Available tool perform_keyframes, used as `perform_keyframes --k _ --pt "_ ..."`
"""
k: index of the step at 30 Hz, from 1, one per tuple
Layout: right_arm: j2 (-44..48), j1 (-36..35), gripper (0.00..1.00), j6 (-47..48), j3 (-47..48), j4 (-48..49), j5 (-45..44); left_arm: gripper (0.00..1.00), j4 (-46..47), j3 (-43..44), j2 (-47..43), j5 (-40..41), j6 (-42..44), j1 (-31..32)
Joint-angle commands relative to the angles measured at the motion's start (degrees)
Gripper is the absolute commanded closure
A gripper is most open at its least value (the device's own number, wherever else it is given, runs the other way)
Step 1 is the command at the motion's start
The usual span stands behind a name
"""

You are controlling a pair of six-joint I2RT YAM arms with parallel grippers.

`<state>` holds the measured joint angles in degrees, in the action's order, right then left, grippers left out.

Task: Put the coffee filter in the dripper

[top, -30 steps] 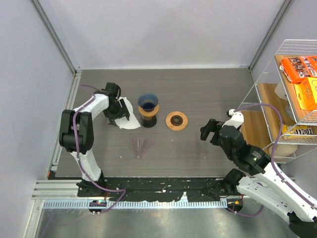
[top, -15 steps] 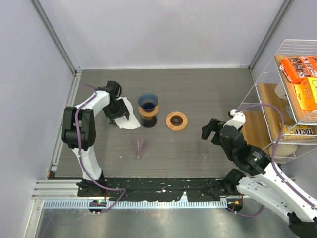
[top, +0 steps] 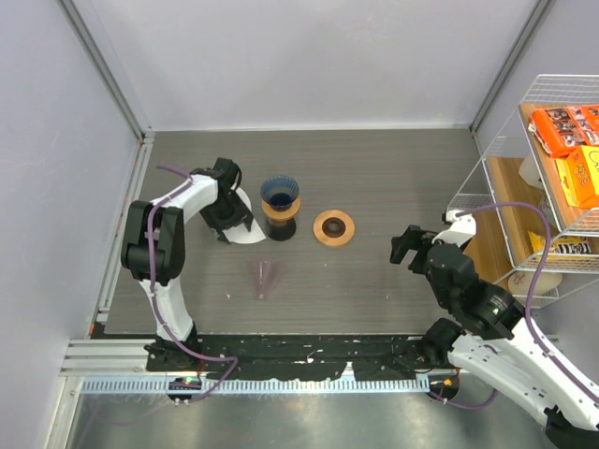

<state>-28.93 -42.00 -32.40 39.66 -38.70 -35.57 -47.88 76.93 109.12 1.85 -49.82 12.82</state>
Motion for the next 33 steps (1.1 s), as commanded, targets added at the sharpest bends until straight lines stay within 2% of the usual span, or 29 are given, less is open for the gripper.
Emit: perform_keyframes --k 1,7,11,23,26,33 --pt "2.9 0.0 0.05 2.5 2.2 1.3 -3.2 0.3 1.1 -2.7 -1.6 3.3 -4.9 0.3" --pt "4.1 0.1 0.05 2.5 1.9 0.6 -3.5 0.31 3.6 -4.4 -0.8 3.0 -6.2 0.4" --pt "4.3 0.0 0.05 2.3 2.4 -0.3 -3.6 0.37 3.0 -2.9 0.5 3.2 -6.0 0.4" --pt "5.3 -0.1 0.05 2.1 2.2 -1.6 -5.3 0.46 1.1 1.9 4.6 3.2 -4.5 0.4" --pt "5.2 0.1 0.05 2.3 2.0 -1.6 -5.6 0.5 0.9 2.5 5.4 3.2 -4.2 0.4" --pt "5.7 0.0 0.05 2.3 1.7 -1.6 -5.7 0.7 0.3 3.6 5.8 3.6 -2.7 0.4"
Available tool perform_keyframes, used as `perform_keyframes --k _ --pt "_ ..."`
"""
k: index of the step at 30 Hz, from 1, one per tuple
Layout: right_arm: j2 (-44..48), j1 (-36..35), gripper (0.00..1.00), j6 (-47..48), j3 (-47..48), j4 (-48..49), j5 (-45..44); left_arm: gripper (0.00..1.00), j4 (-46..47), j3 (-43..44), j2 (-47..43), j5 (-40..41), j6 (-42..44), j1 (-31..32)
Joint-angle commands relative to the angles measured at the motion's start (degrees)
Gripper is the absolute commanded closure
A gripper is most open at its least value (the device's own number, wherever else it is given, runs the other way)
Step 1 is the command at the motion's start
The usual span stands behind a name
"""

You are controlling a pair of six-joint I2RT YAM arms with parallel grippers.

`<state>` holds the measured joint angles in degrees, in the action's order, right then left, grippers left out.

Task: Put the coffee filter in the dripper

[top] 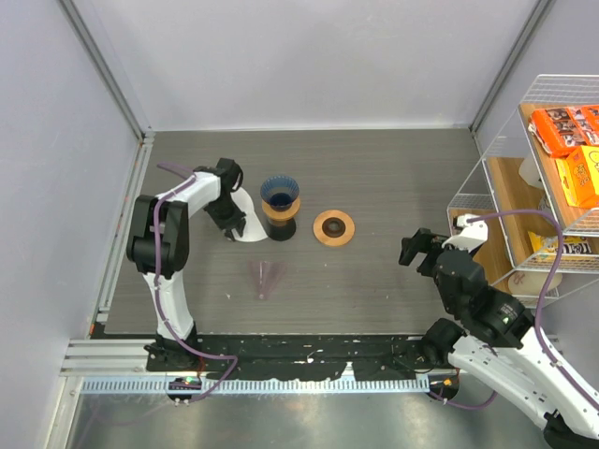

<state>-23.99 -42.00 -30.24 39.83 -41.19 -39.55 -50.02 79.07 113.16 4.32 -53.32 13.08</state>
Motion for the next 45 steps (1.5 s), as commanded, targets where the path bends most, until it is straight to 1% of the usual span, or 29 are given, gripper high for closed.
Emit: perform_keyframes --k 1,2,4,7,8,9,13,19,20,22,23,24,25,28,32,35,42,44,45 --pt "1.0 0.0 0.05 0.3 1.6 0.8 -1.7 0.72 2.4 1.6 1.7 1.5 1.3 0.1" --pt "1.2 0.0 0.05 0.2 1.5 0.8 -1.6 0.74 2.2 1.9 1.6 1.7 1.7 0.1" --pt "1.7 -0.1 0.05 0.2 1.3 0.8 -1.5 0.76 2.3 2.3 1.4 2.2 2.6 0.1" --pt "2.2 0.0 0.05 0.1 1.0 0.7 -1.6 0.83 2.3 3.0 1.3 2.5 3.9 0.1" --pt "2.3 0.0 0.05 0.0 1.0 0.7 -1.6 0.87 2.6 3.0 1.3 2.5 4.6 0.1" --pt "2.3 0.0 0.05 0.1 1.0 0.7 -1.6 1.0 2.6 3.1 1.2 2.5 5.1 0.1" --pt "2.2 0.1 0.05 0.2 0.9 0.5 -2.1 1.0 3.3 2.4 -0.2 2.7 6.5 0.1" --pt "1.1 0.1 0.05 0.2 1.1 0.7 -2.6 1.0 6.3 -3.4 -7.9 2.9 6.0 0.0" --pt "0.8 0.0 0.05 0.2 1.1 0.7 -2.7 0.93 6.0 -3.3 -8.9 3.3 6.2 0.0" --pt "0.4 0.0 0.05 0.4 1.2 0.8 -2.9 0.65 5.0 -2.4 -10.0 5.3 6.3 -0.1" --pt "0.2 0.1 0.05 0.4 1.3 0.8 -3.0 0.48 4.3 -1.6 -10.0 5.9 6.2 -0.2" --pt "-0.1 0.0 0.05 0.4 1.3 0.9 -3.2 0.36 4.4 -1.1 -9.8 6.1 6.0 -0.3" --pt "-0.3 0.1 0.05 0.4 1.2 1.1 -3.3 0.29 4.6 -0.5 -9.4 6.0 5.9 -0.7" --pt "-0.9 0.0 0.05 0.9 1.4 1.7 -3.8 0.26 4.1 2.6 -5.7 4.5 5.2 -1.7" --pt "-1.5 0.0 0.05 1.2 1.8 1.7 -5.6 0.25 2.0 7.8 0.7 4.0 5.2 -1.8" --pt "-0.9 0.0 0.05 1.6 1.8 2.5 -7.6 0.25 1.0 11.1 3.3 2.4 5.2 -1.8" --pt "1.0 0.1 0.05 2.5 1.0 5.4 -9.1 0.27 -1.2 11.0 6.2 0.3 3.2 -1.8" --pt "1.6 0.1 0.05 2.6 1.0 5.8 -9.9 0.28 -1.7 10.7 7.2 0.2 2.5 -1.8" --pt "1.7 0.1 0.05 2.6 0.9 5.9 -10.2 0.3 -1.8 10.9 7.2 -0.5 3.0 -1.8"
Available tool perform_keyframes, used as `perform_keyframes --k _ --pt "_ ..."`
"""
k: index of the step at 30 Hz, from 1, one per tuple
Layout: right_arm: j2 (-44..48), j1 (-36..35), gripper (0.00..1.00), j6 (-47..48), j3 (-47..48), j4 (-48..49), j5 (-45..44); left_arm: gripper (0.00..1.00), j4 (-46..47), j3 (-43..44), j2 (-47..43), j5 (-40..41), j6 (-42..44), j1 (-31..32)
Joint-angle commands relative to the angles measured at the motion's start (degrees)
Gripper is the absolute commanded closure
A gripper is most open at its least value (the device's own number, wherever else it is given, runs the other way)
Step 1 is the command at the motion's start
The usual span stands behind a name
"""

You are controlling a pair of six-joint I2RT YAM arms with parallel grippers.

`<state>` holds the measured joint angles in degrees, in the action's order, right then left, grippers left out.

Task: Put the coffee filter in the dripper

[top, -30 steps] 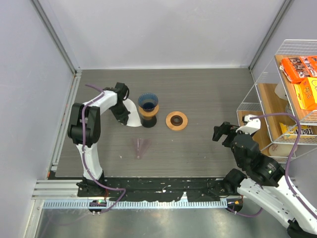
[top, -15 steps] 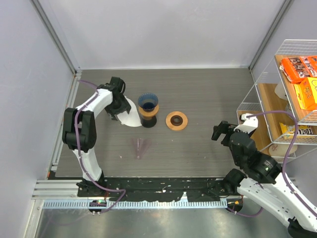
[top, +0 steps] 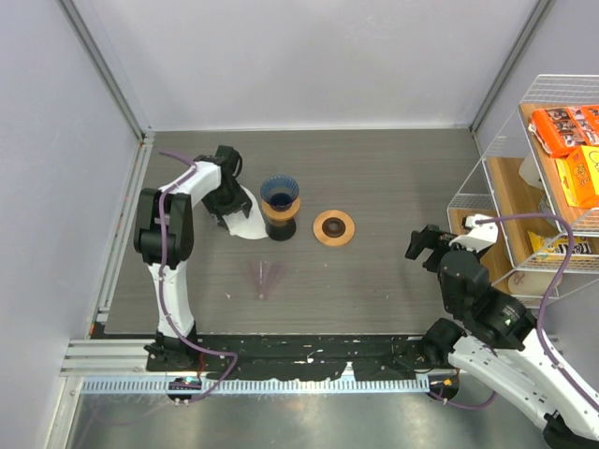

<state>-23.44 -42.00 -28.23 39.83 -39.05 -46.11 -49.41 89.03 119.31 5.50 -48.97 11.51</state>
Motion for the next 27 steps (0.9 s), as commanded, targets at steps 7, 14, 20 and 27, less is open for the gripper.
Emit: perform_keyframes --k 7,14,20,27 --pt "3.4 0.0 0.05 0.5 0.4 3.7 -3.6 0.42 -5.7 3.5 2.4 -0.8 -1.7 -0.2" --pt "5.5 0.0 0.05 0.7 0.2 3.5 -3.0 0.69 -5.3 3.8 2.6 -1.5 -0.5 -0.2" --pt "6.0 0.1 0.05 0.3 0.9 1.3 -1.5 0.98 -6.8 4.2 1.7 -1.3 1.7 -0.1" --pt "5.8 0.1 0.05 0.9 1.9 -0.3 3.3 0.98 -5.2 -2.5 -11.0 0.3 3.4 -0.1"
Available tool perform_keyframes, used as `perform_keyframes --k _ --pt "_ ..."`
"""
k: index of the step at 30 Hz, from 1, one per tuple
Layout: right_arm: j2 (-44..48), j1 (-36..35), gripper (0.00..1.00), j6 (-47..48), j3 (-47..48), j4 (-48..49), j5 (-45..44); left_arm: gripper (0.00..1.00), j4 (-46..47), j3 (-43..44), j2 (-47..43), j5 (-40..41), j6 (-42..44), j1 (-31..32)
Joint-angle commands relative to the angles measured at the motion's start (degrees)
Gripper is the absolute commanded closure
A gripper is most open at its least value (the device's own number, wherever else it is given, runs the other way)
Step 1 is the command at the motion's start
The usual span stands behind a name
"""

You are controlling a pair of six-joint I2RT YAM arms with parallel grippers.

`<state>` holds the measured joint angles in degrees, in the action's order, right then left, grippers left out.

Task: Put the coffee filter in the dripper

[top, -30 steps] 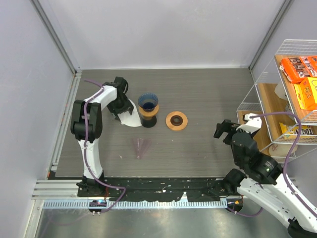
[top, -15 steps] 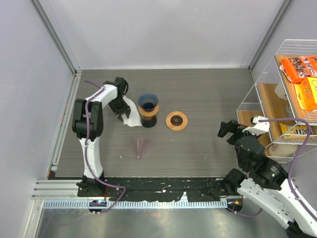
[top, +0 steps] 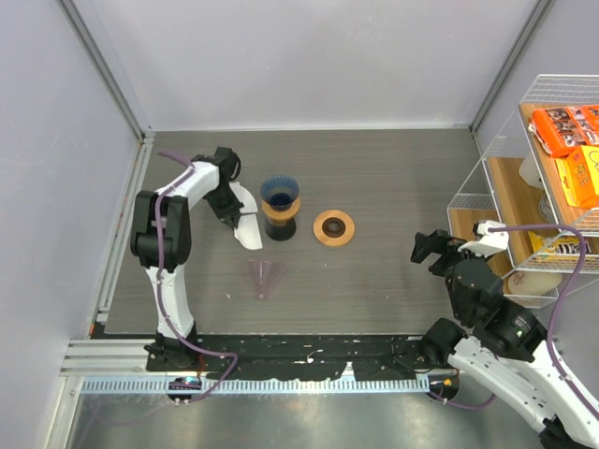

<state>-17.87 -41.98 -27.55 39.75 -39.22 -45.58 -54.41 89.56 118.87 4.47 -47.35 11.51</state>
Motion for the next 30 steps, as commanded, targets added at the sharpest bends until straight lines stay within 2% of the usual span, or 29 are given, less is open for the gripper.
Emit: perform_keyframes --k 1,6,10,15,18,20,22,26,30 --pt "0.5 0.0 0.05 0.5 2.2 -0.2 4.5 0.98 0.1 -4.6 -13.1 1.7 2.1 -0.1" --pt "1.2 0.1 0.05 3.0 2.0 2.6 12.8 0.97 1.8 -12.4 -28.2 3.3 5.2 0.3" --pt "0.9 0.0 0.05 4.5 1.4 7.4 25.0 0.96 5.9 -17.8 -41.2 -1.9 10.1 1.8" --pt "-1.8 0.0 0.05 5.0 0.7 16.1 39.2 0.94 15.5 -24.9 -54.5 -16.2 16.6 4.6" --pt "-5.4 0.0 0.05 5.8 0.9 20.7 51.9 0.92 22.4 -28.3 -61.8 -26.5 19.2 7.2" --pt "-7.8 0.0 0.05 6.1 1.6 23.7 58.8 0.89 30.6 -32.4 -66.6 -36.3 18.9 9.7" --pt "-10.1 0.0 0.05 6.5 2.3 26.9 63.9 0.81 38.2 -35.9 -70.7 -41.9 17.7 14.4" --pt "-13.8 0.0 0.05 3.8 1.8 34.9 70.1 0.81 41.4 -36.5 -74.2 -40.6 17.5 21.9" --pt "-17.7 0.0 0.05 1.0 3.1 37.3 73.1 0.82 41.4 -35.0 -73.1 -40.2 16.8 24.6"
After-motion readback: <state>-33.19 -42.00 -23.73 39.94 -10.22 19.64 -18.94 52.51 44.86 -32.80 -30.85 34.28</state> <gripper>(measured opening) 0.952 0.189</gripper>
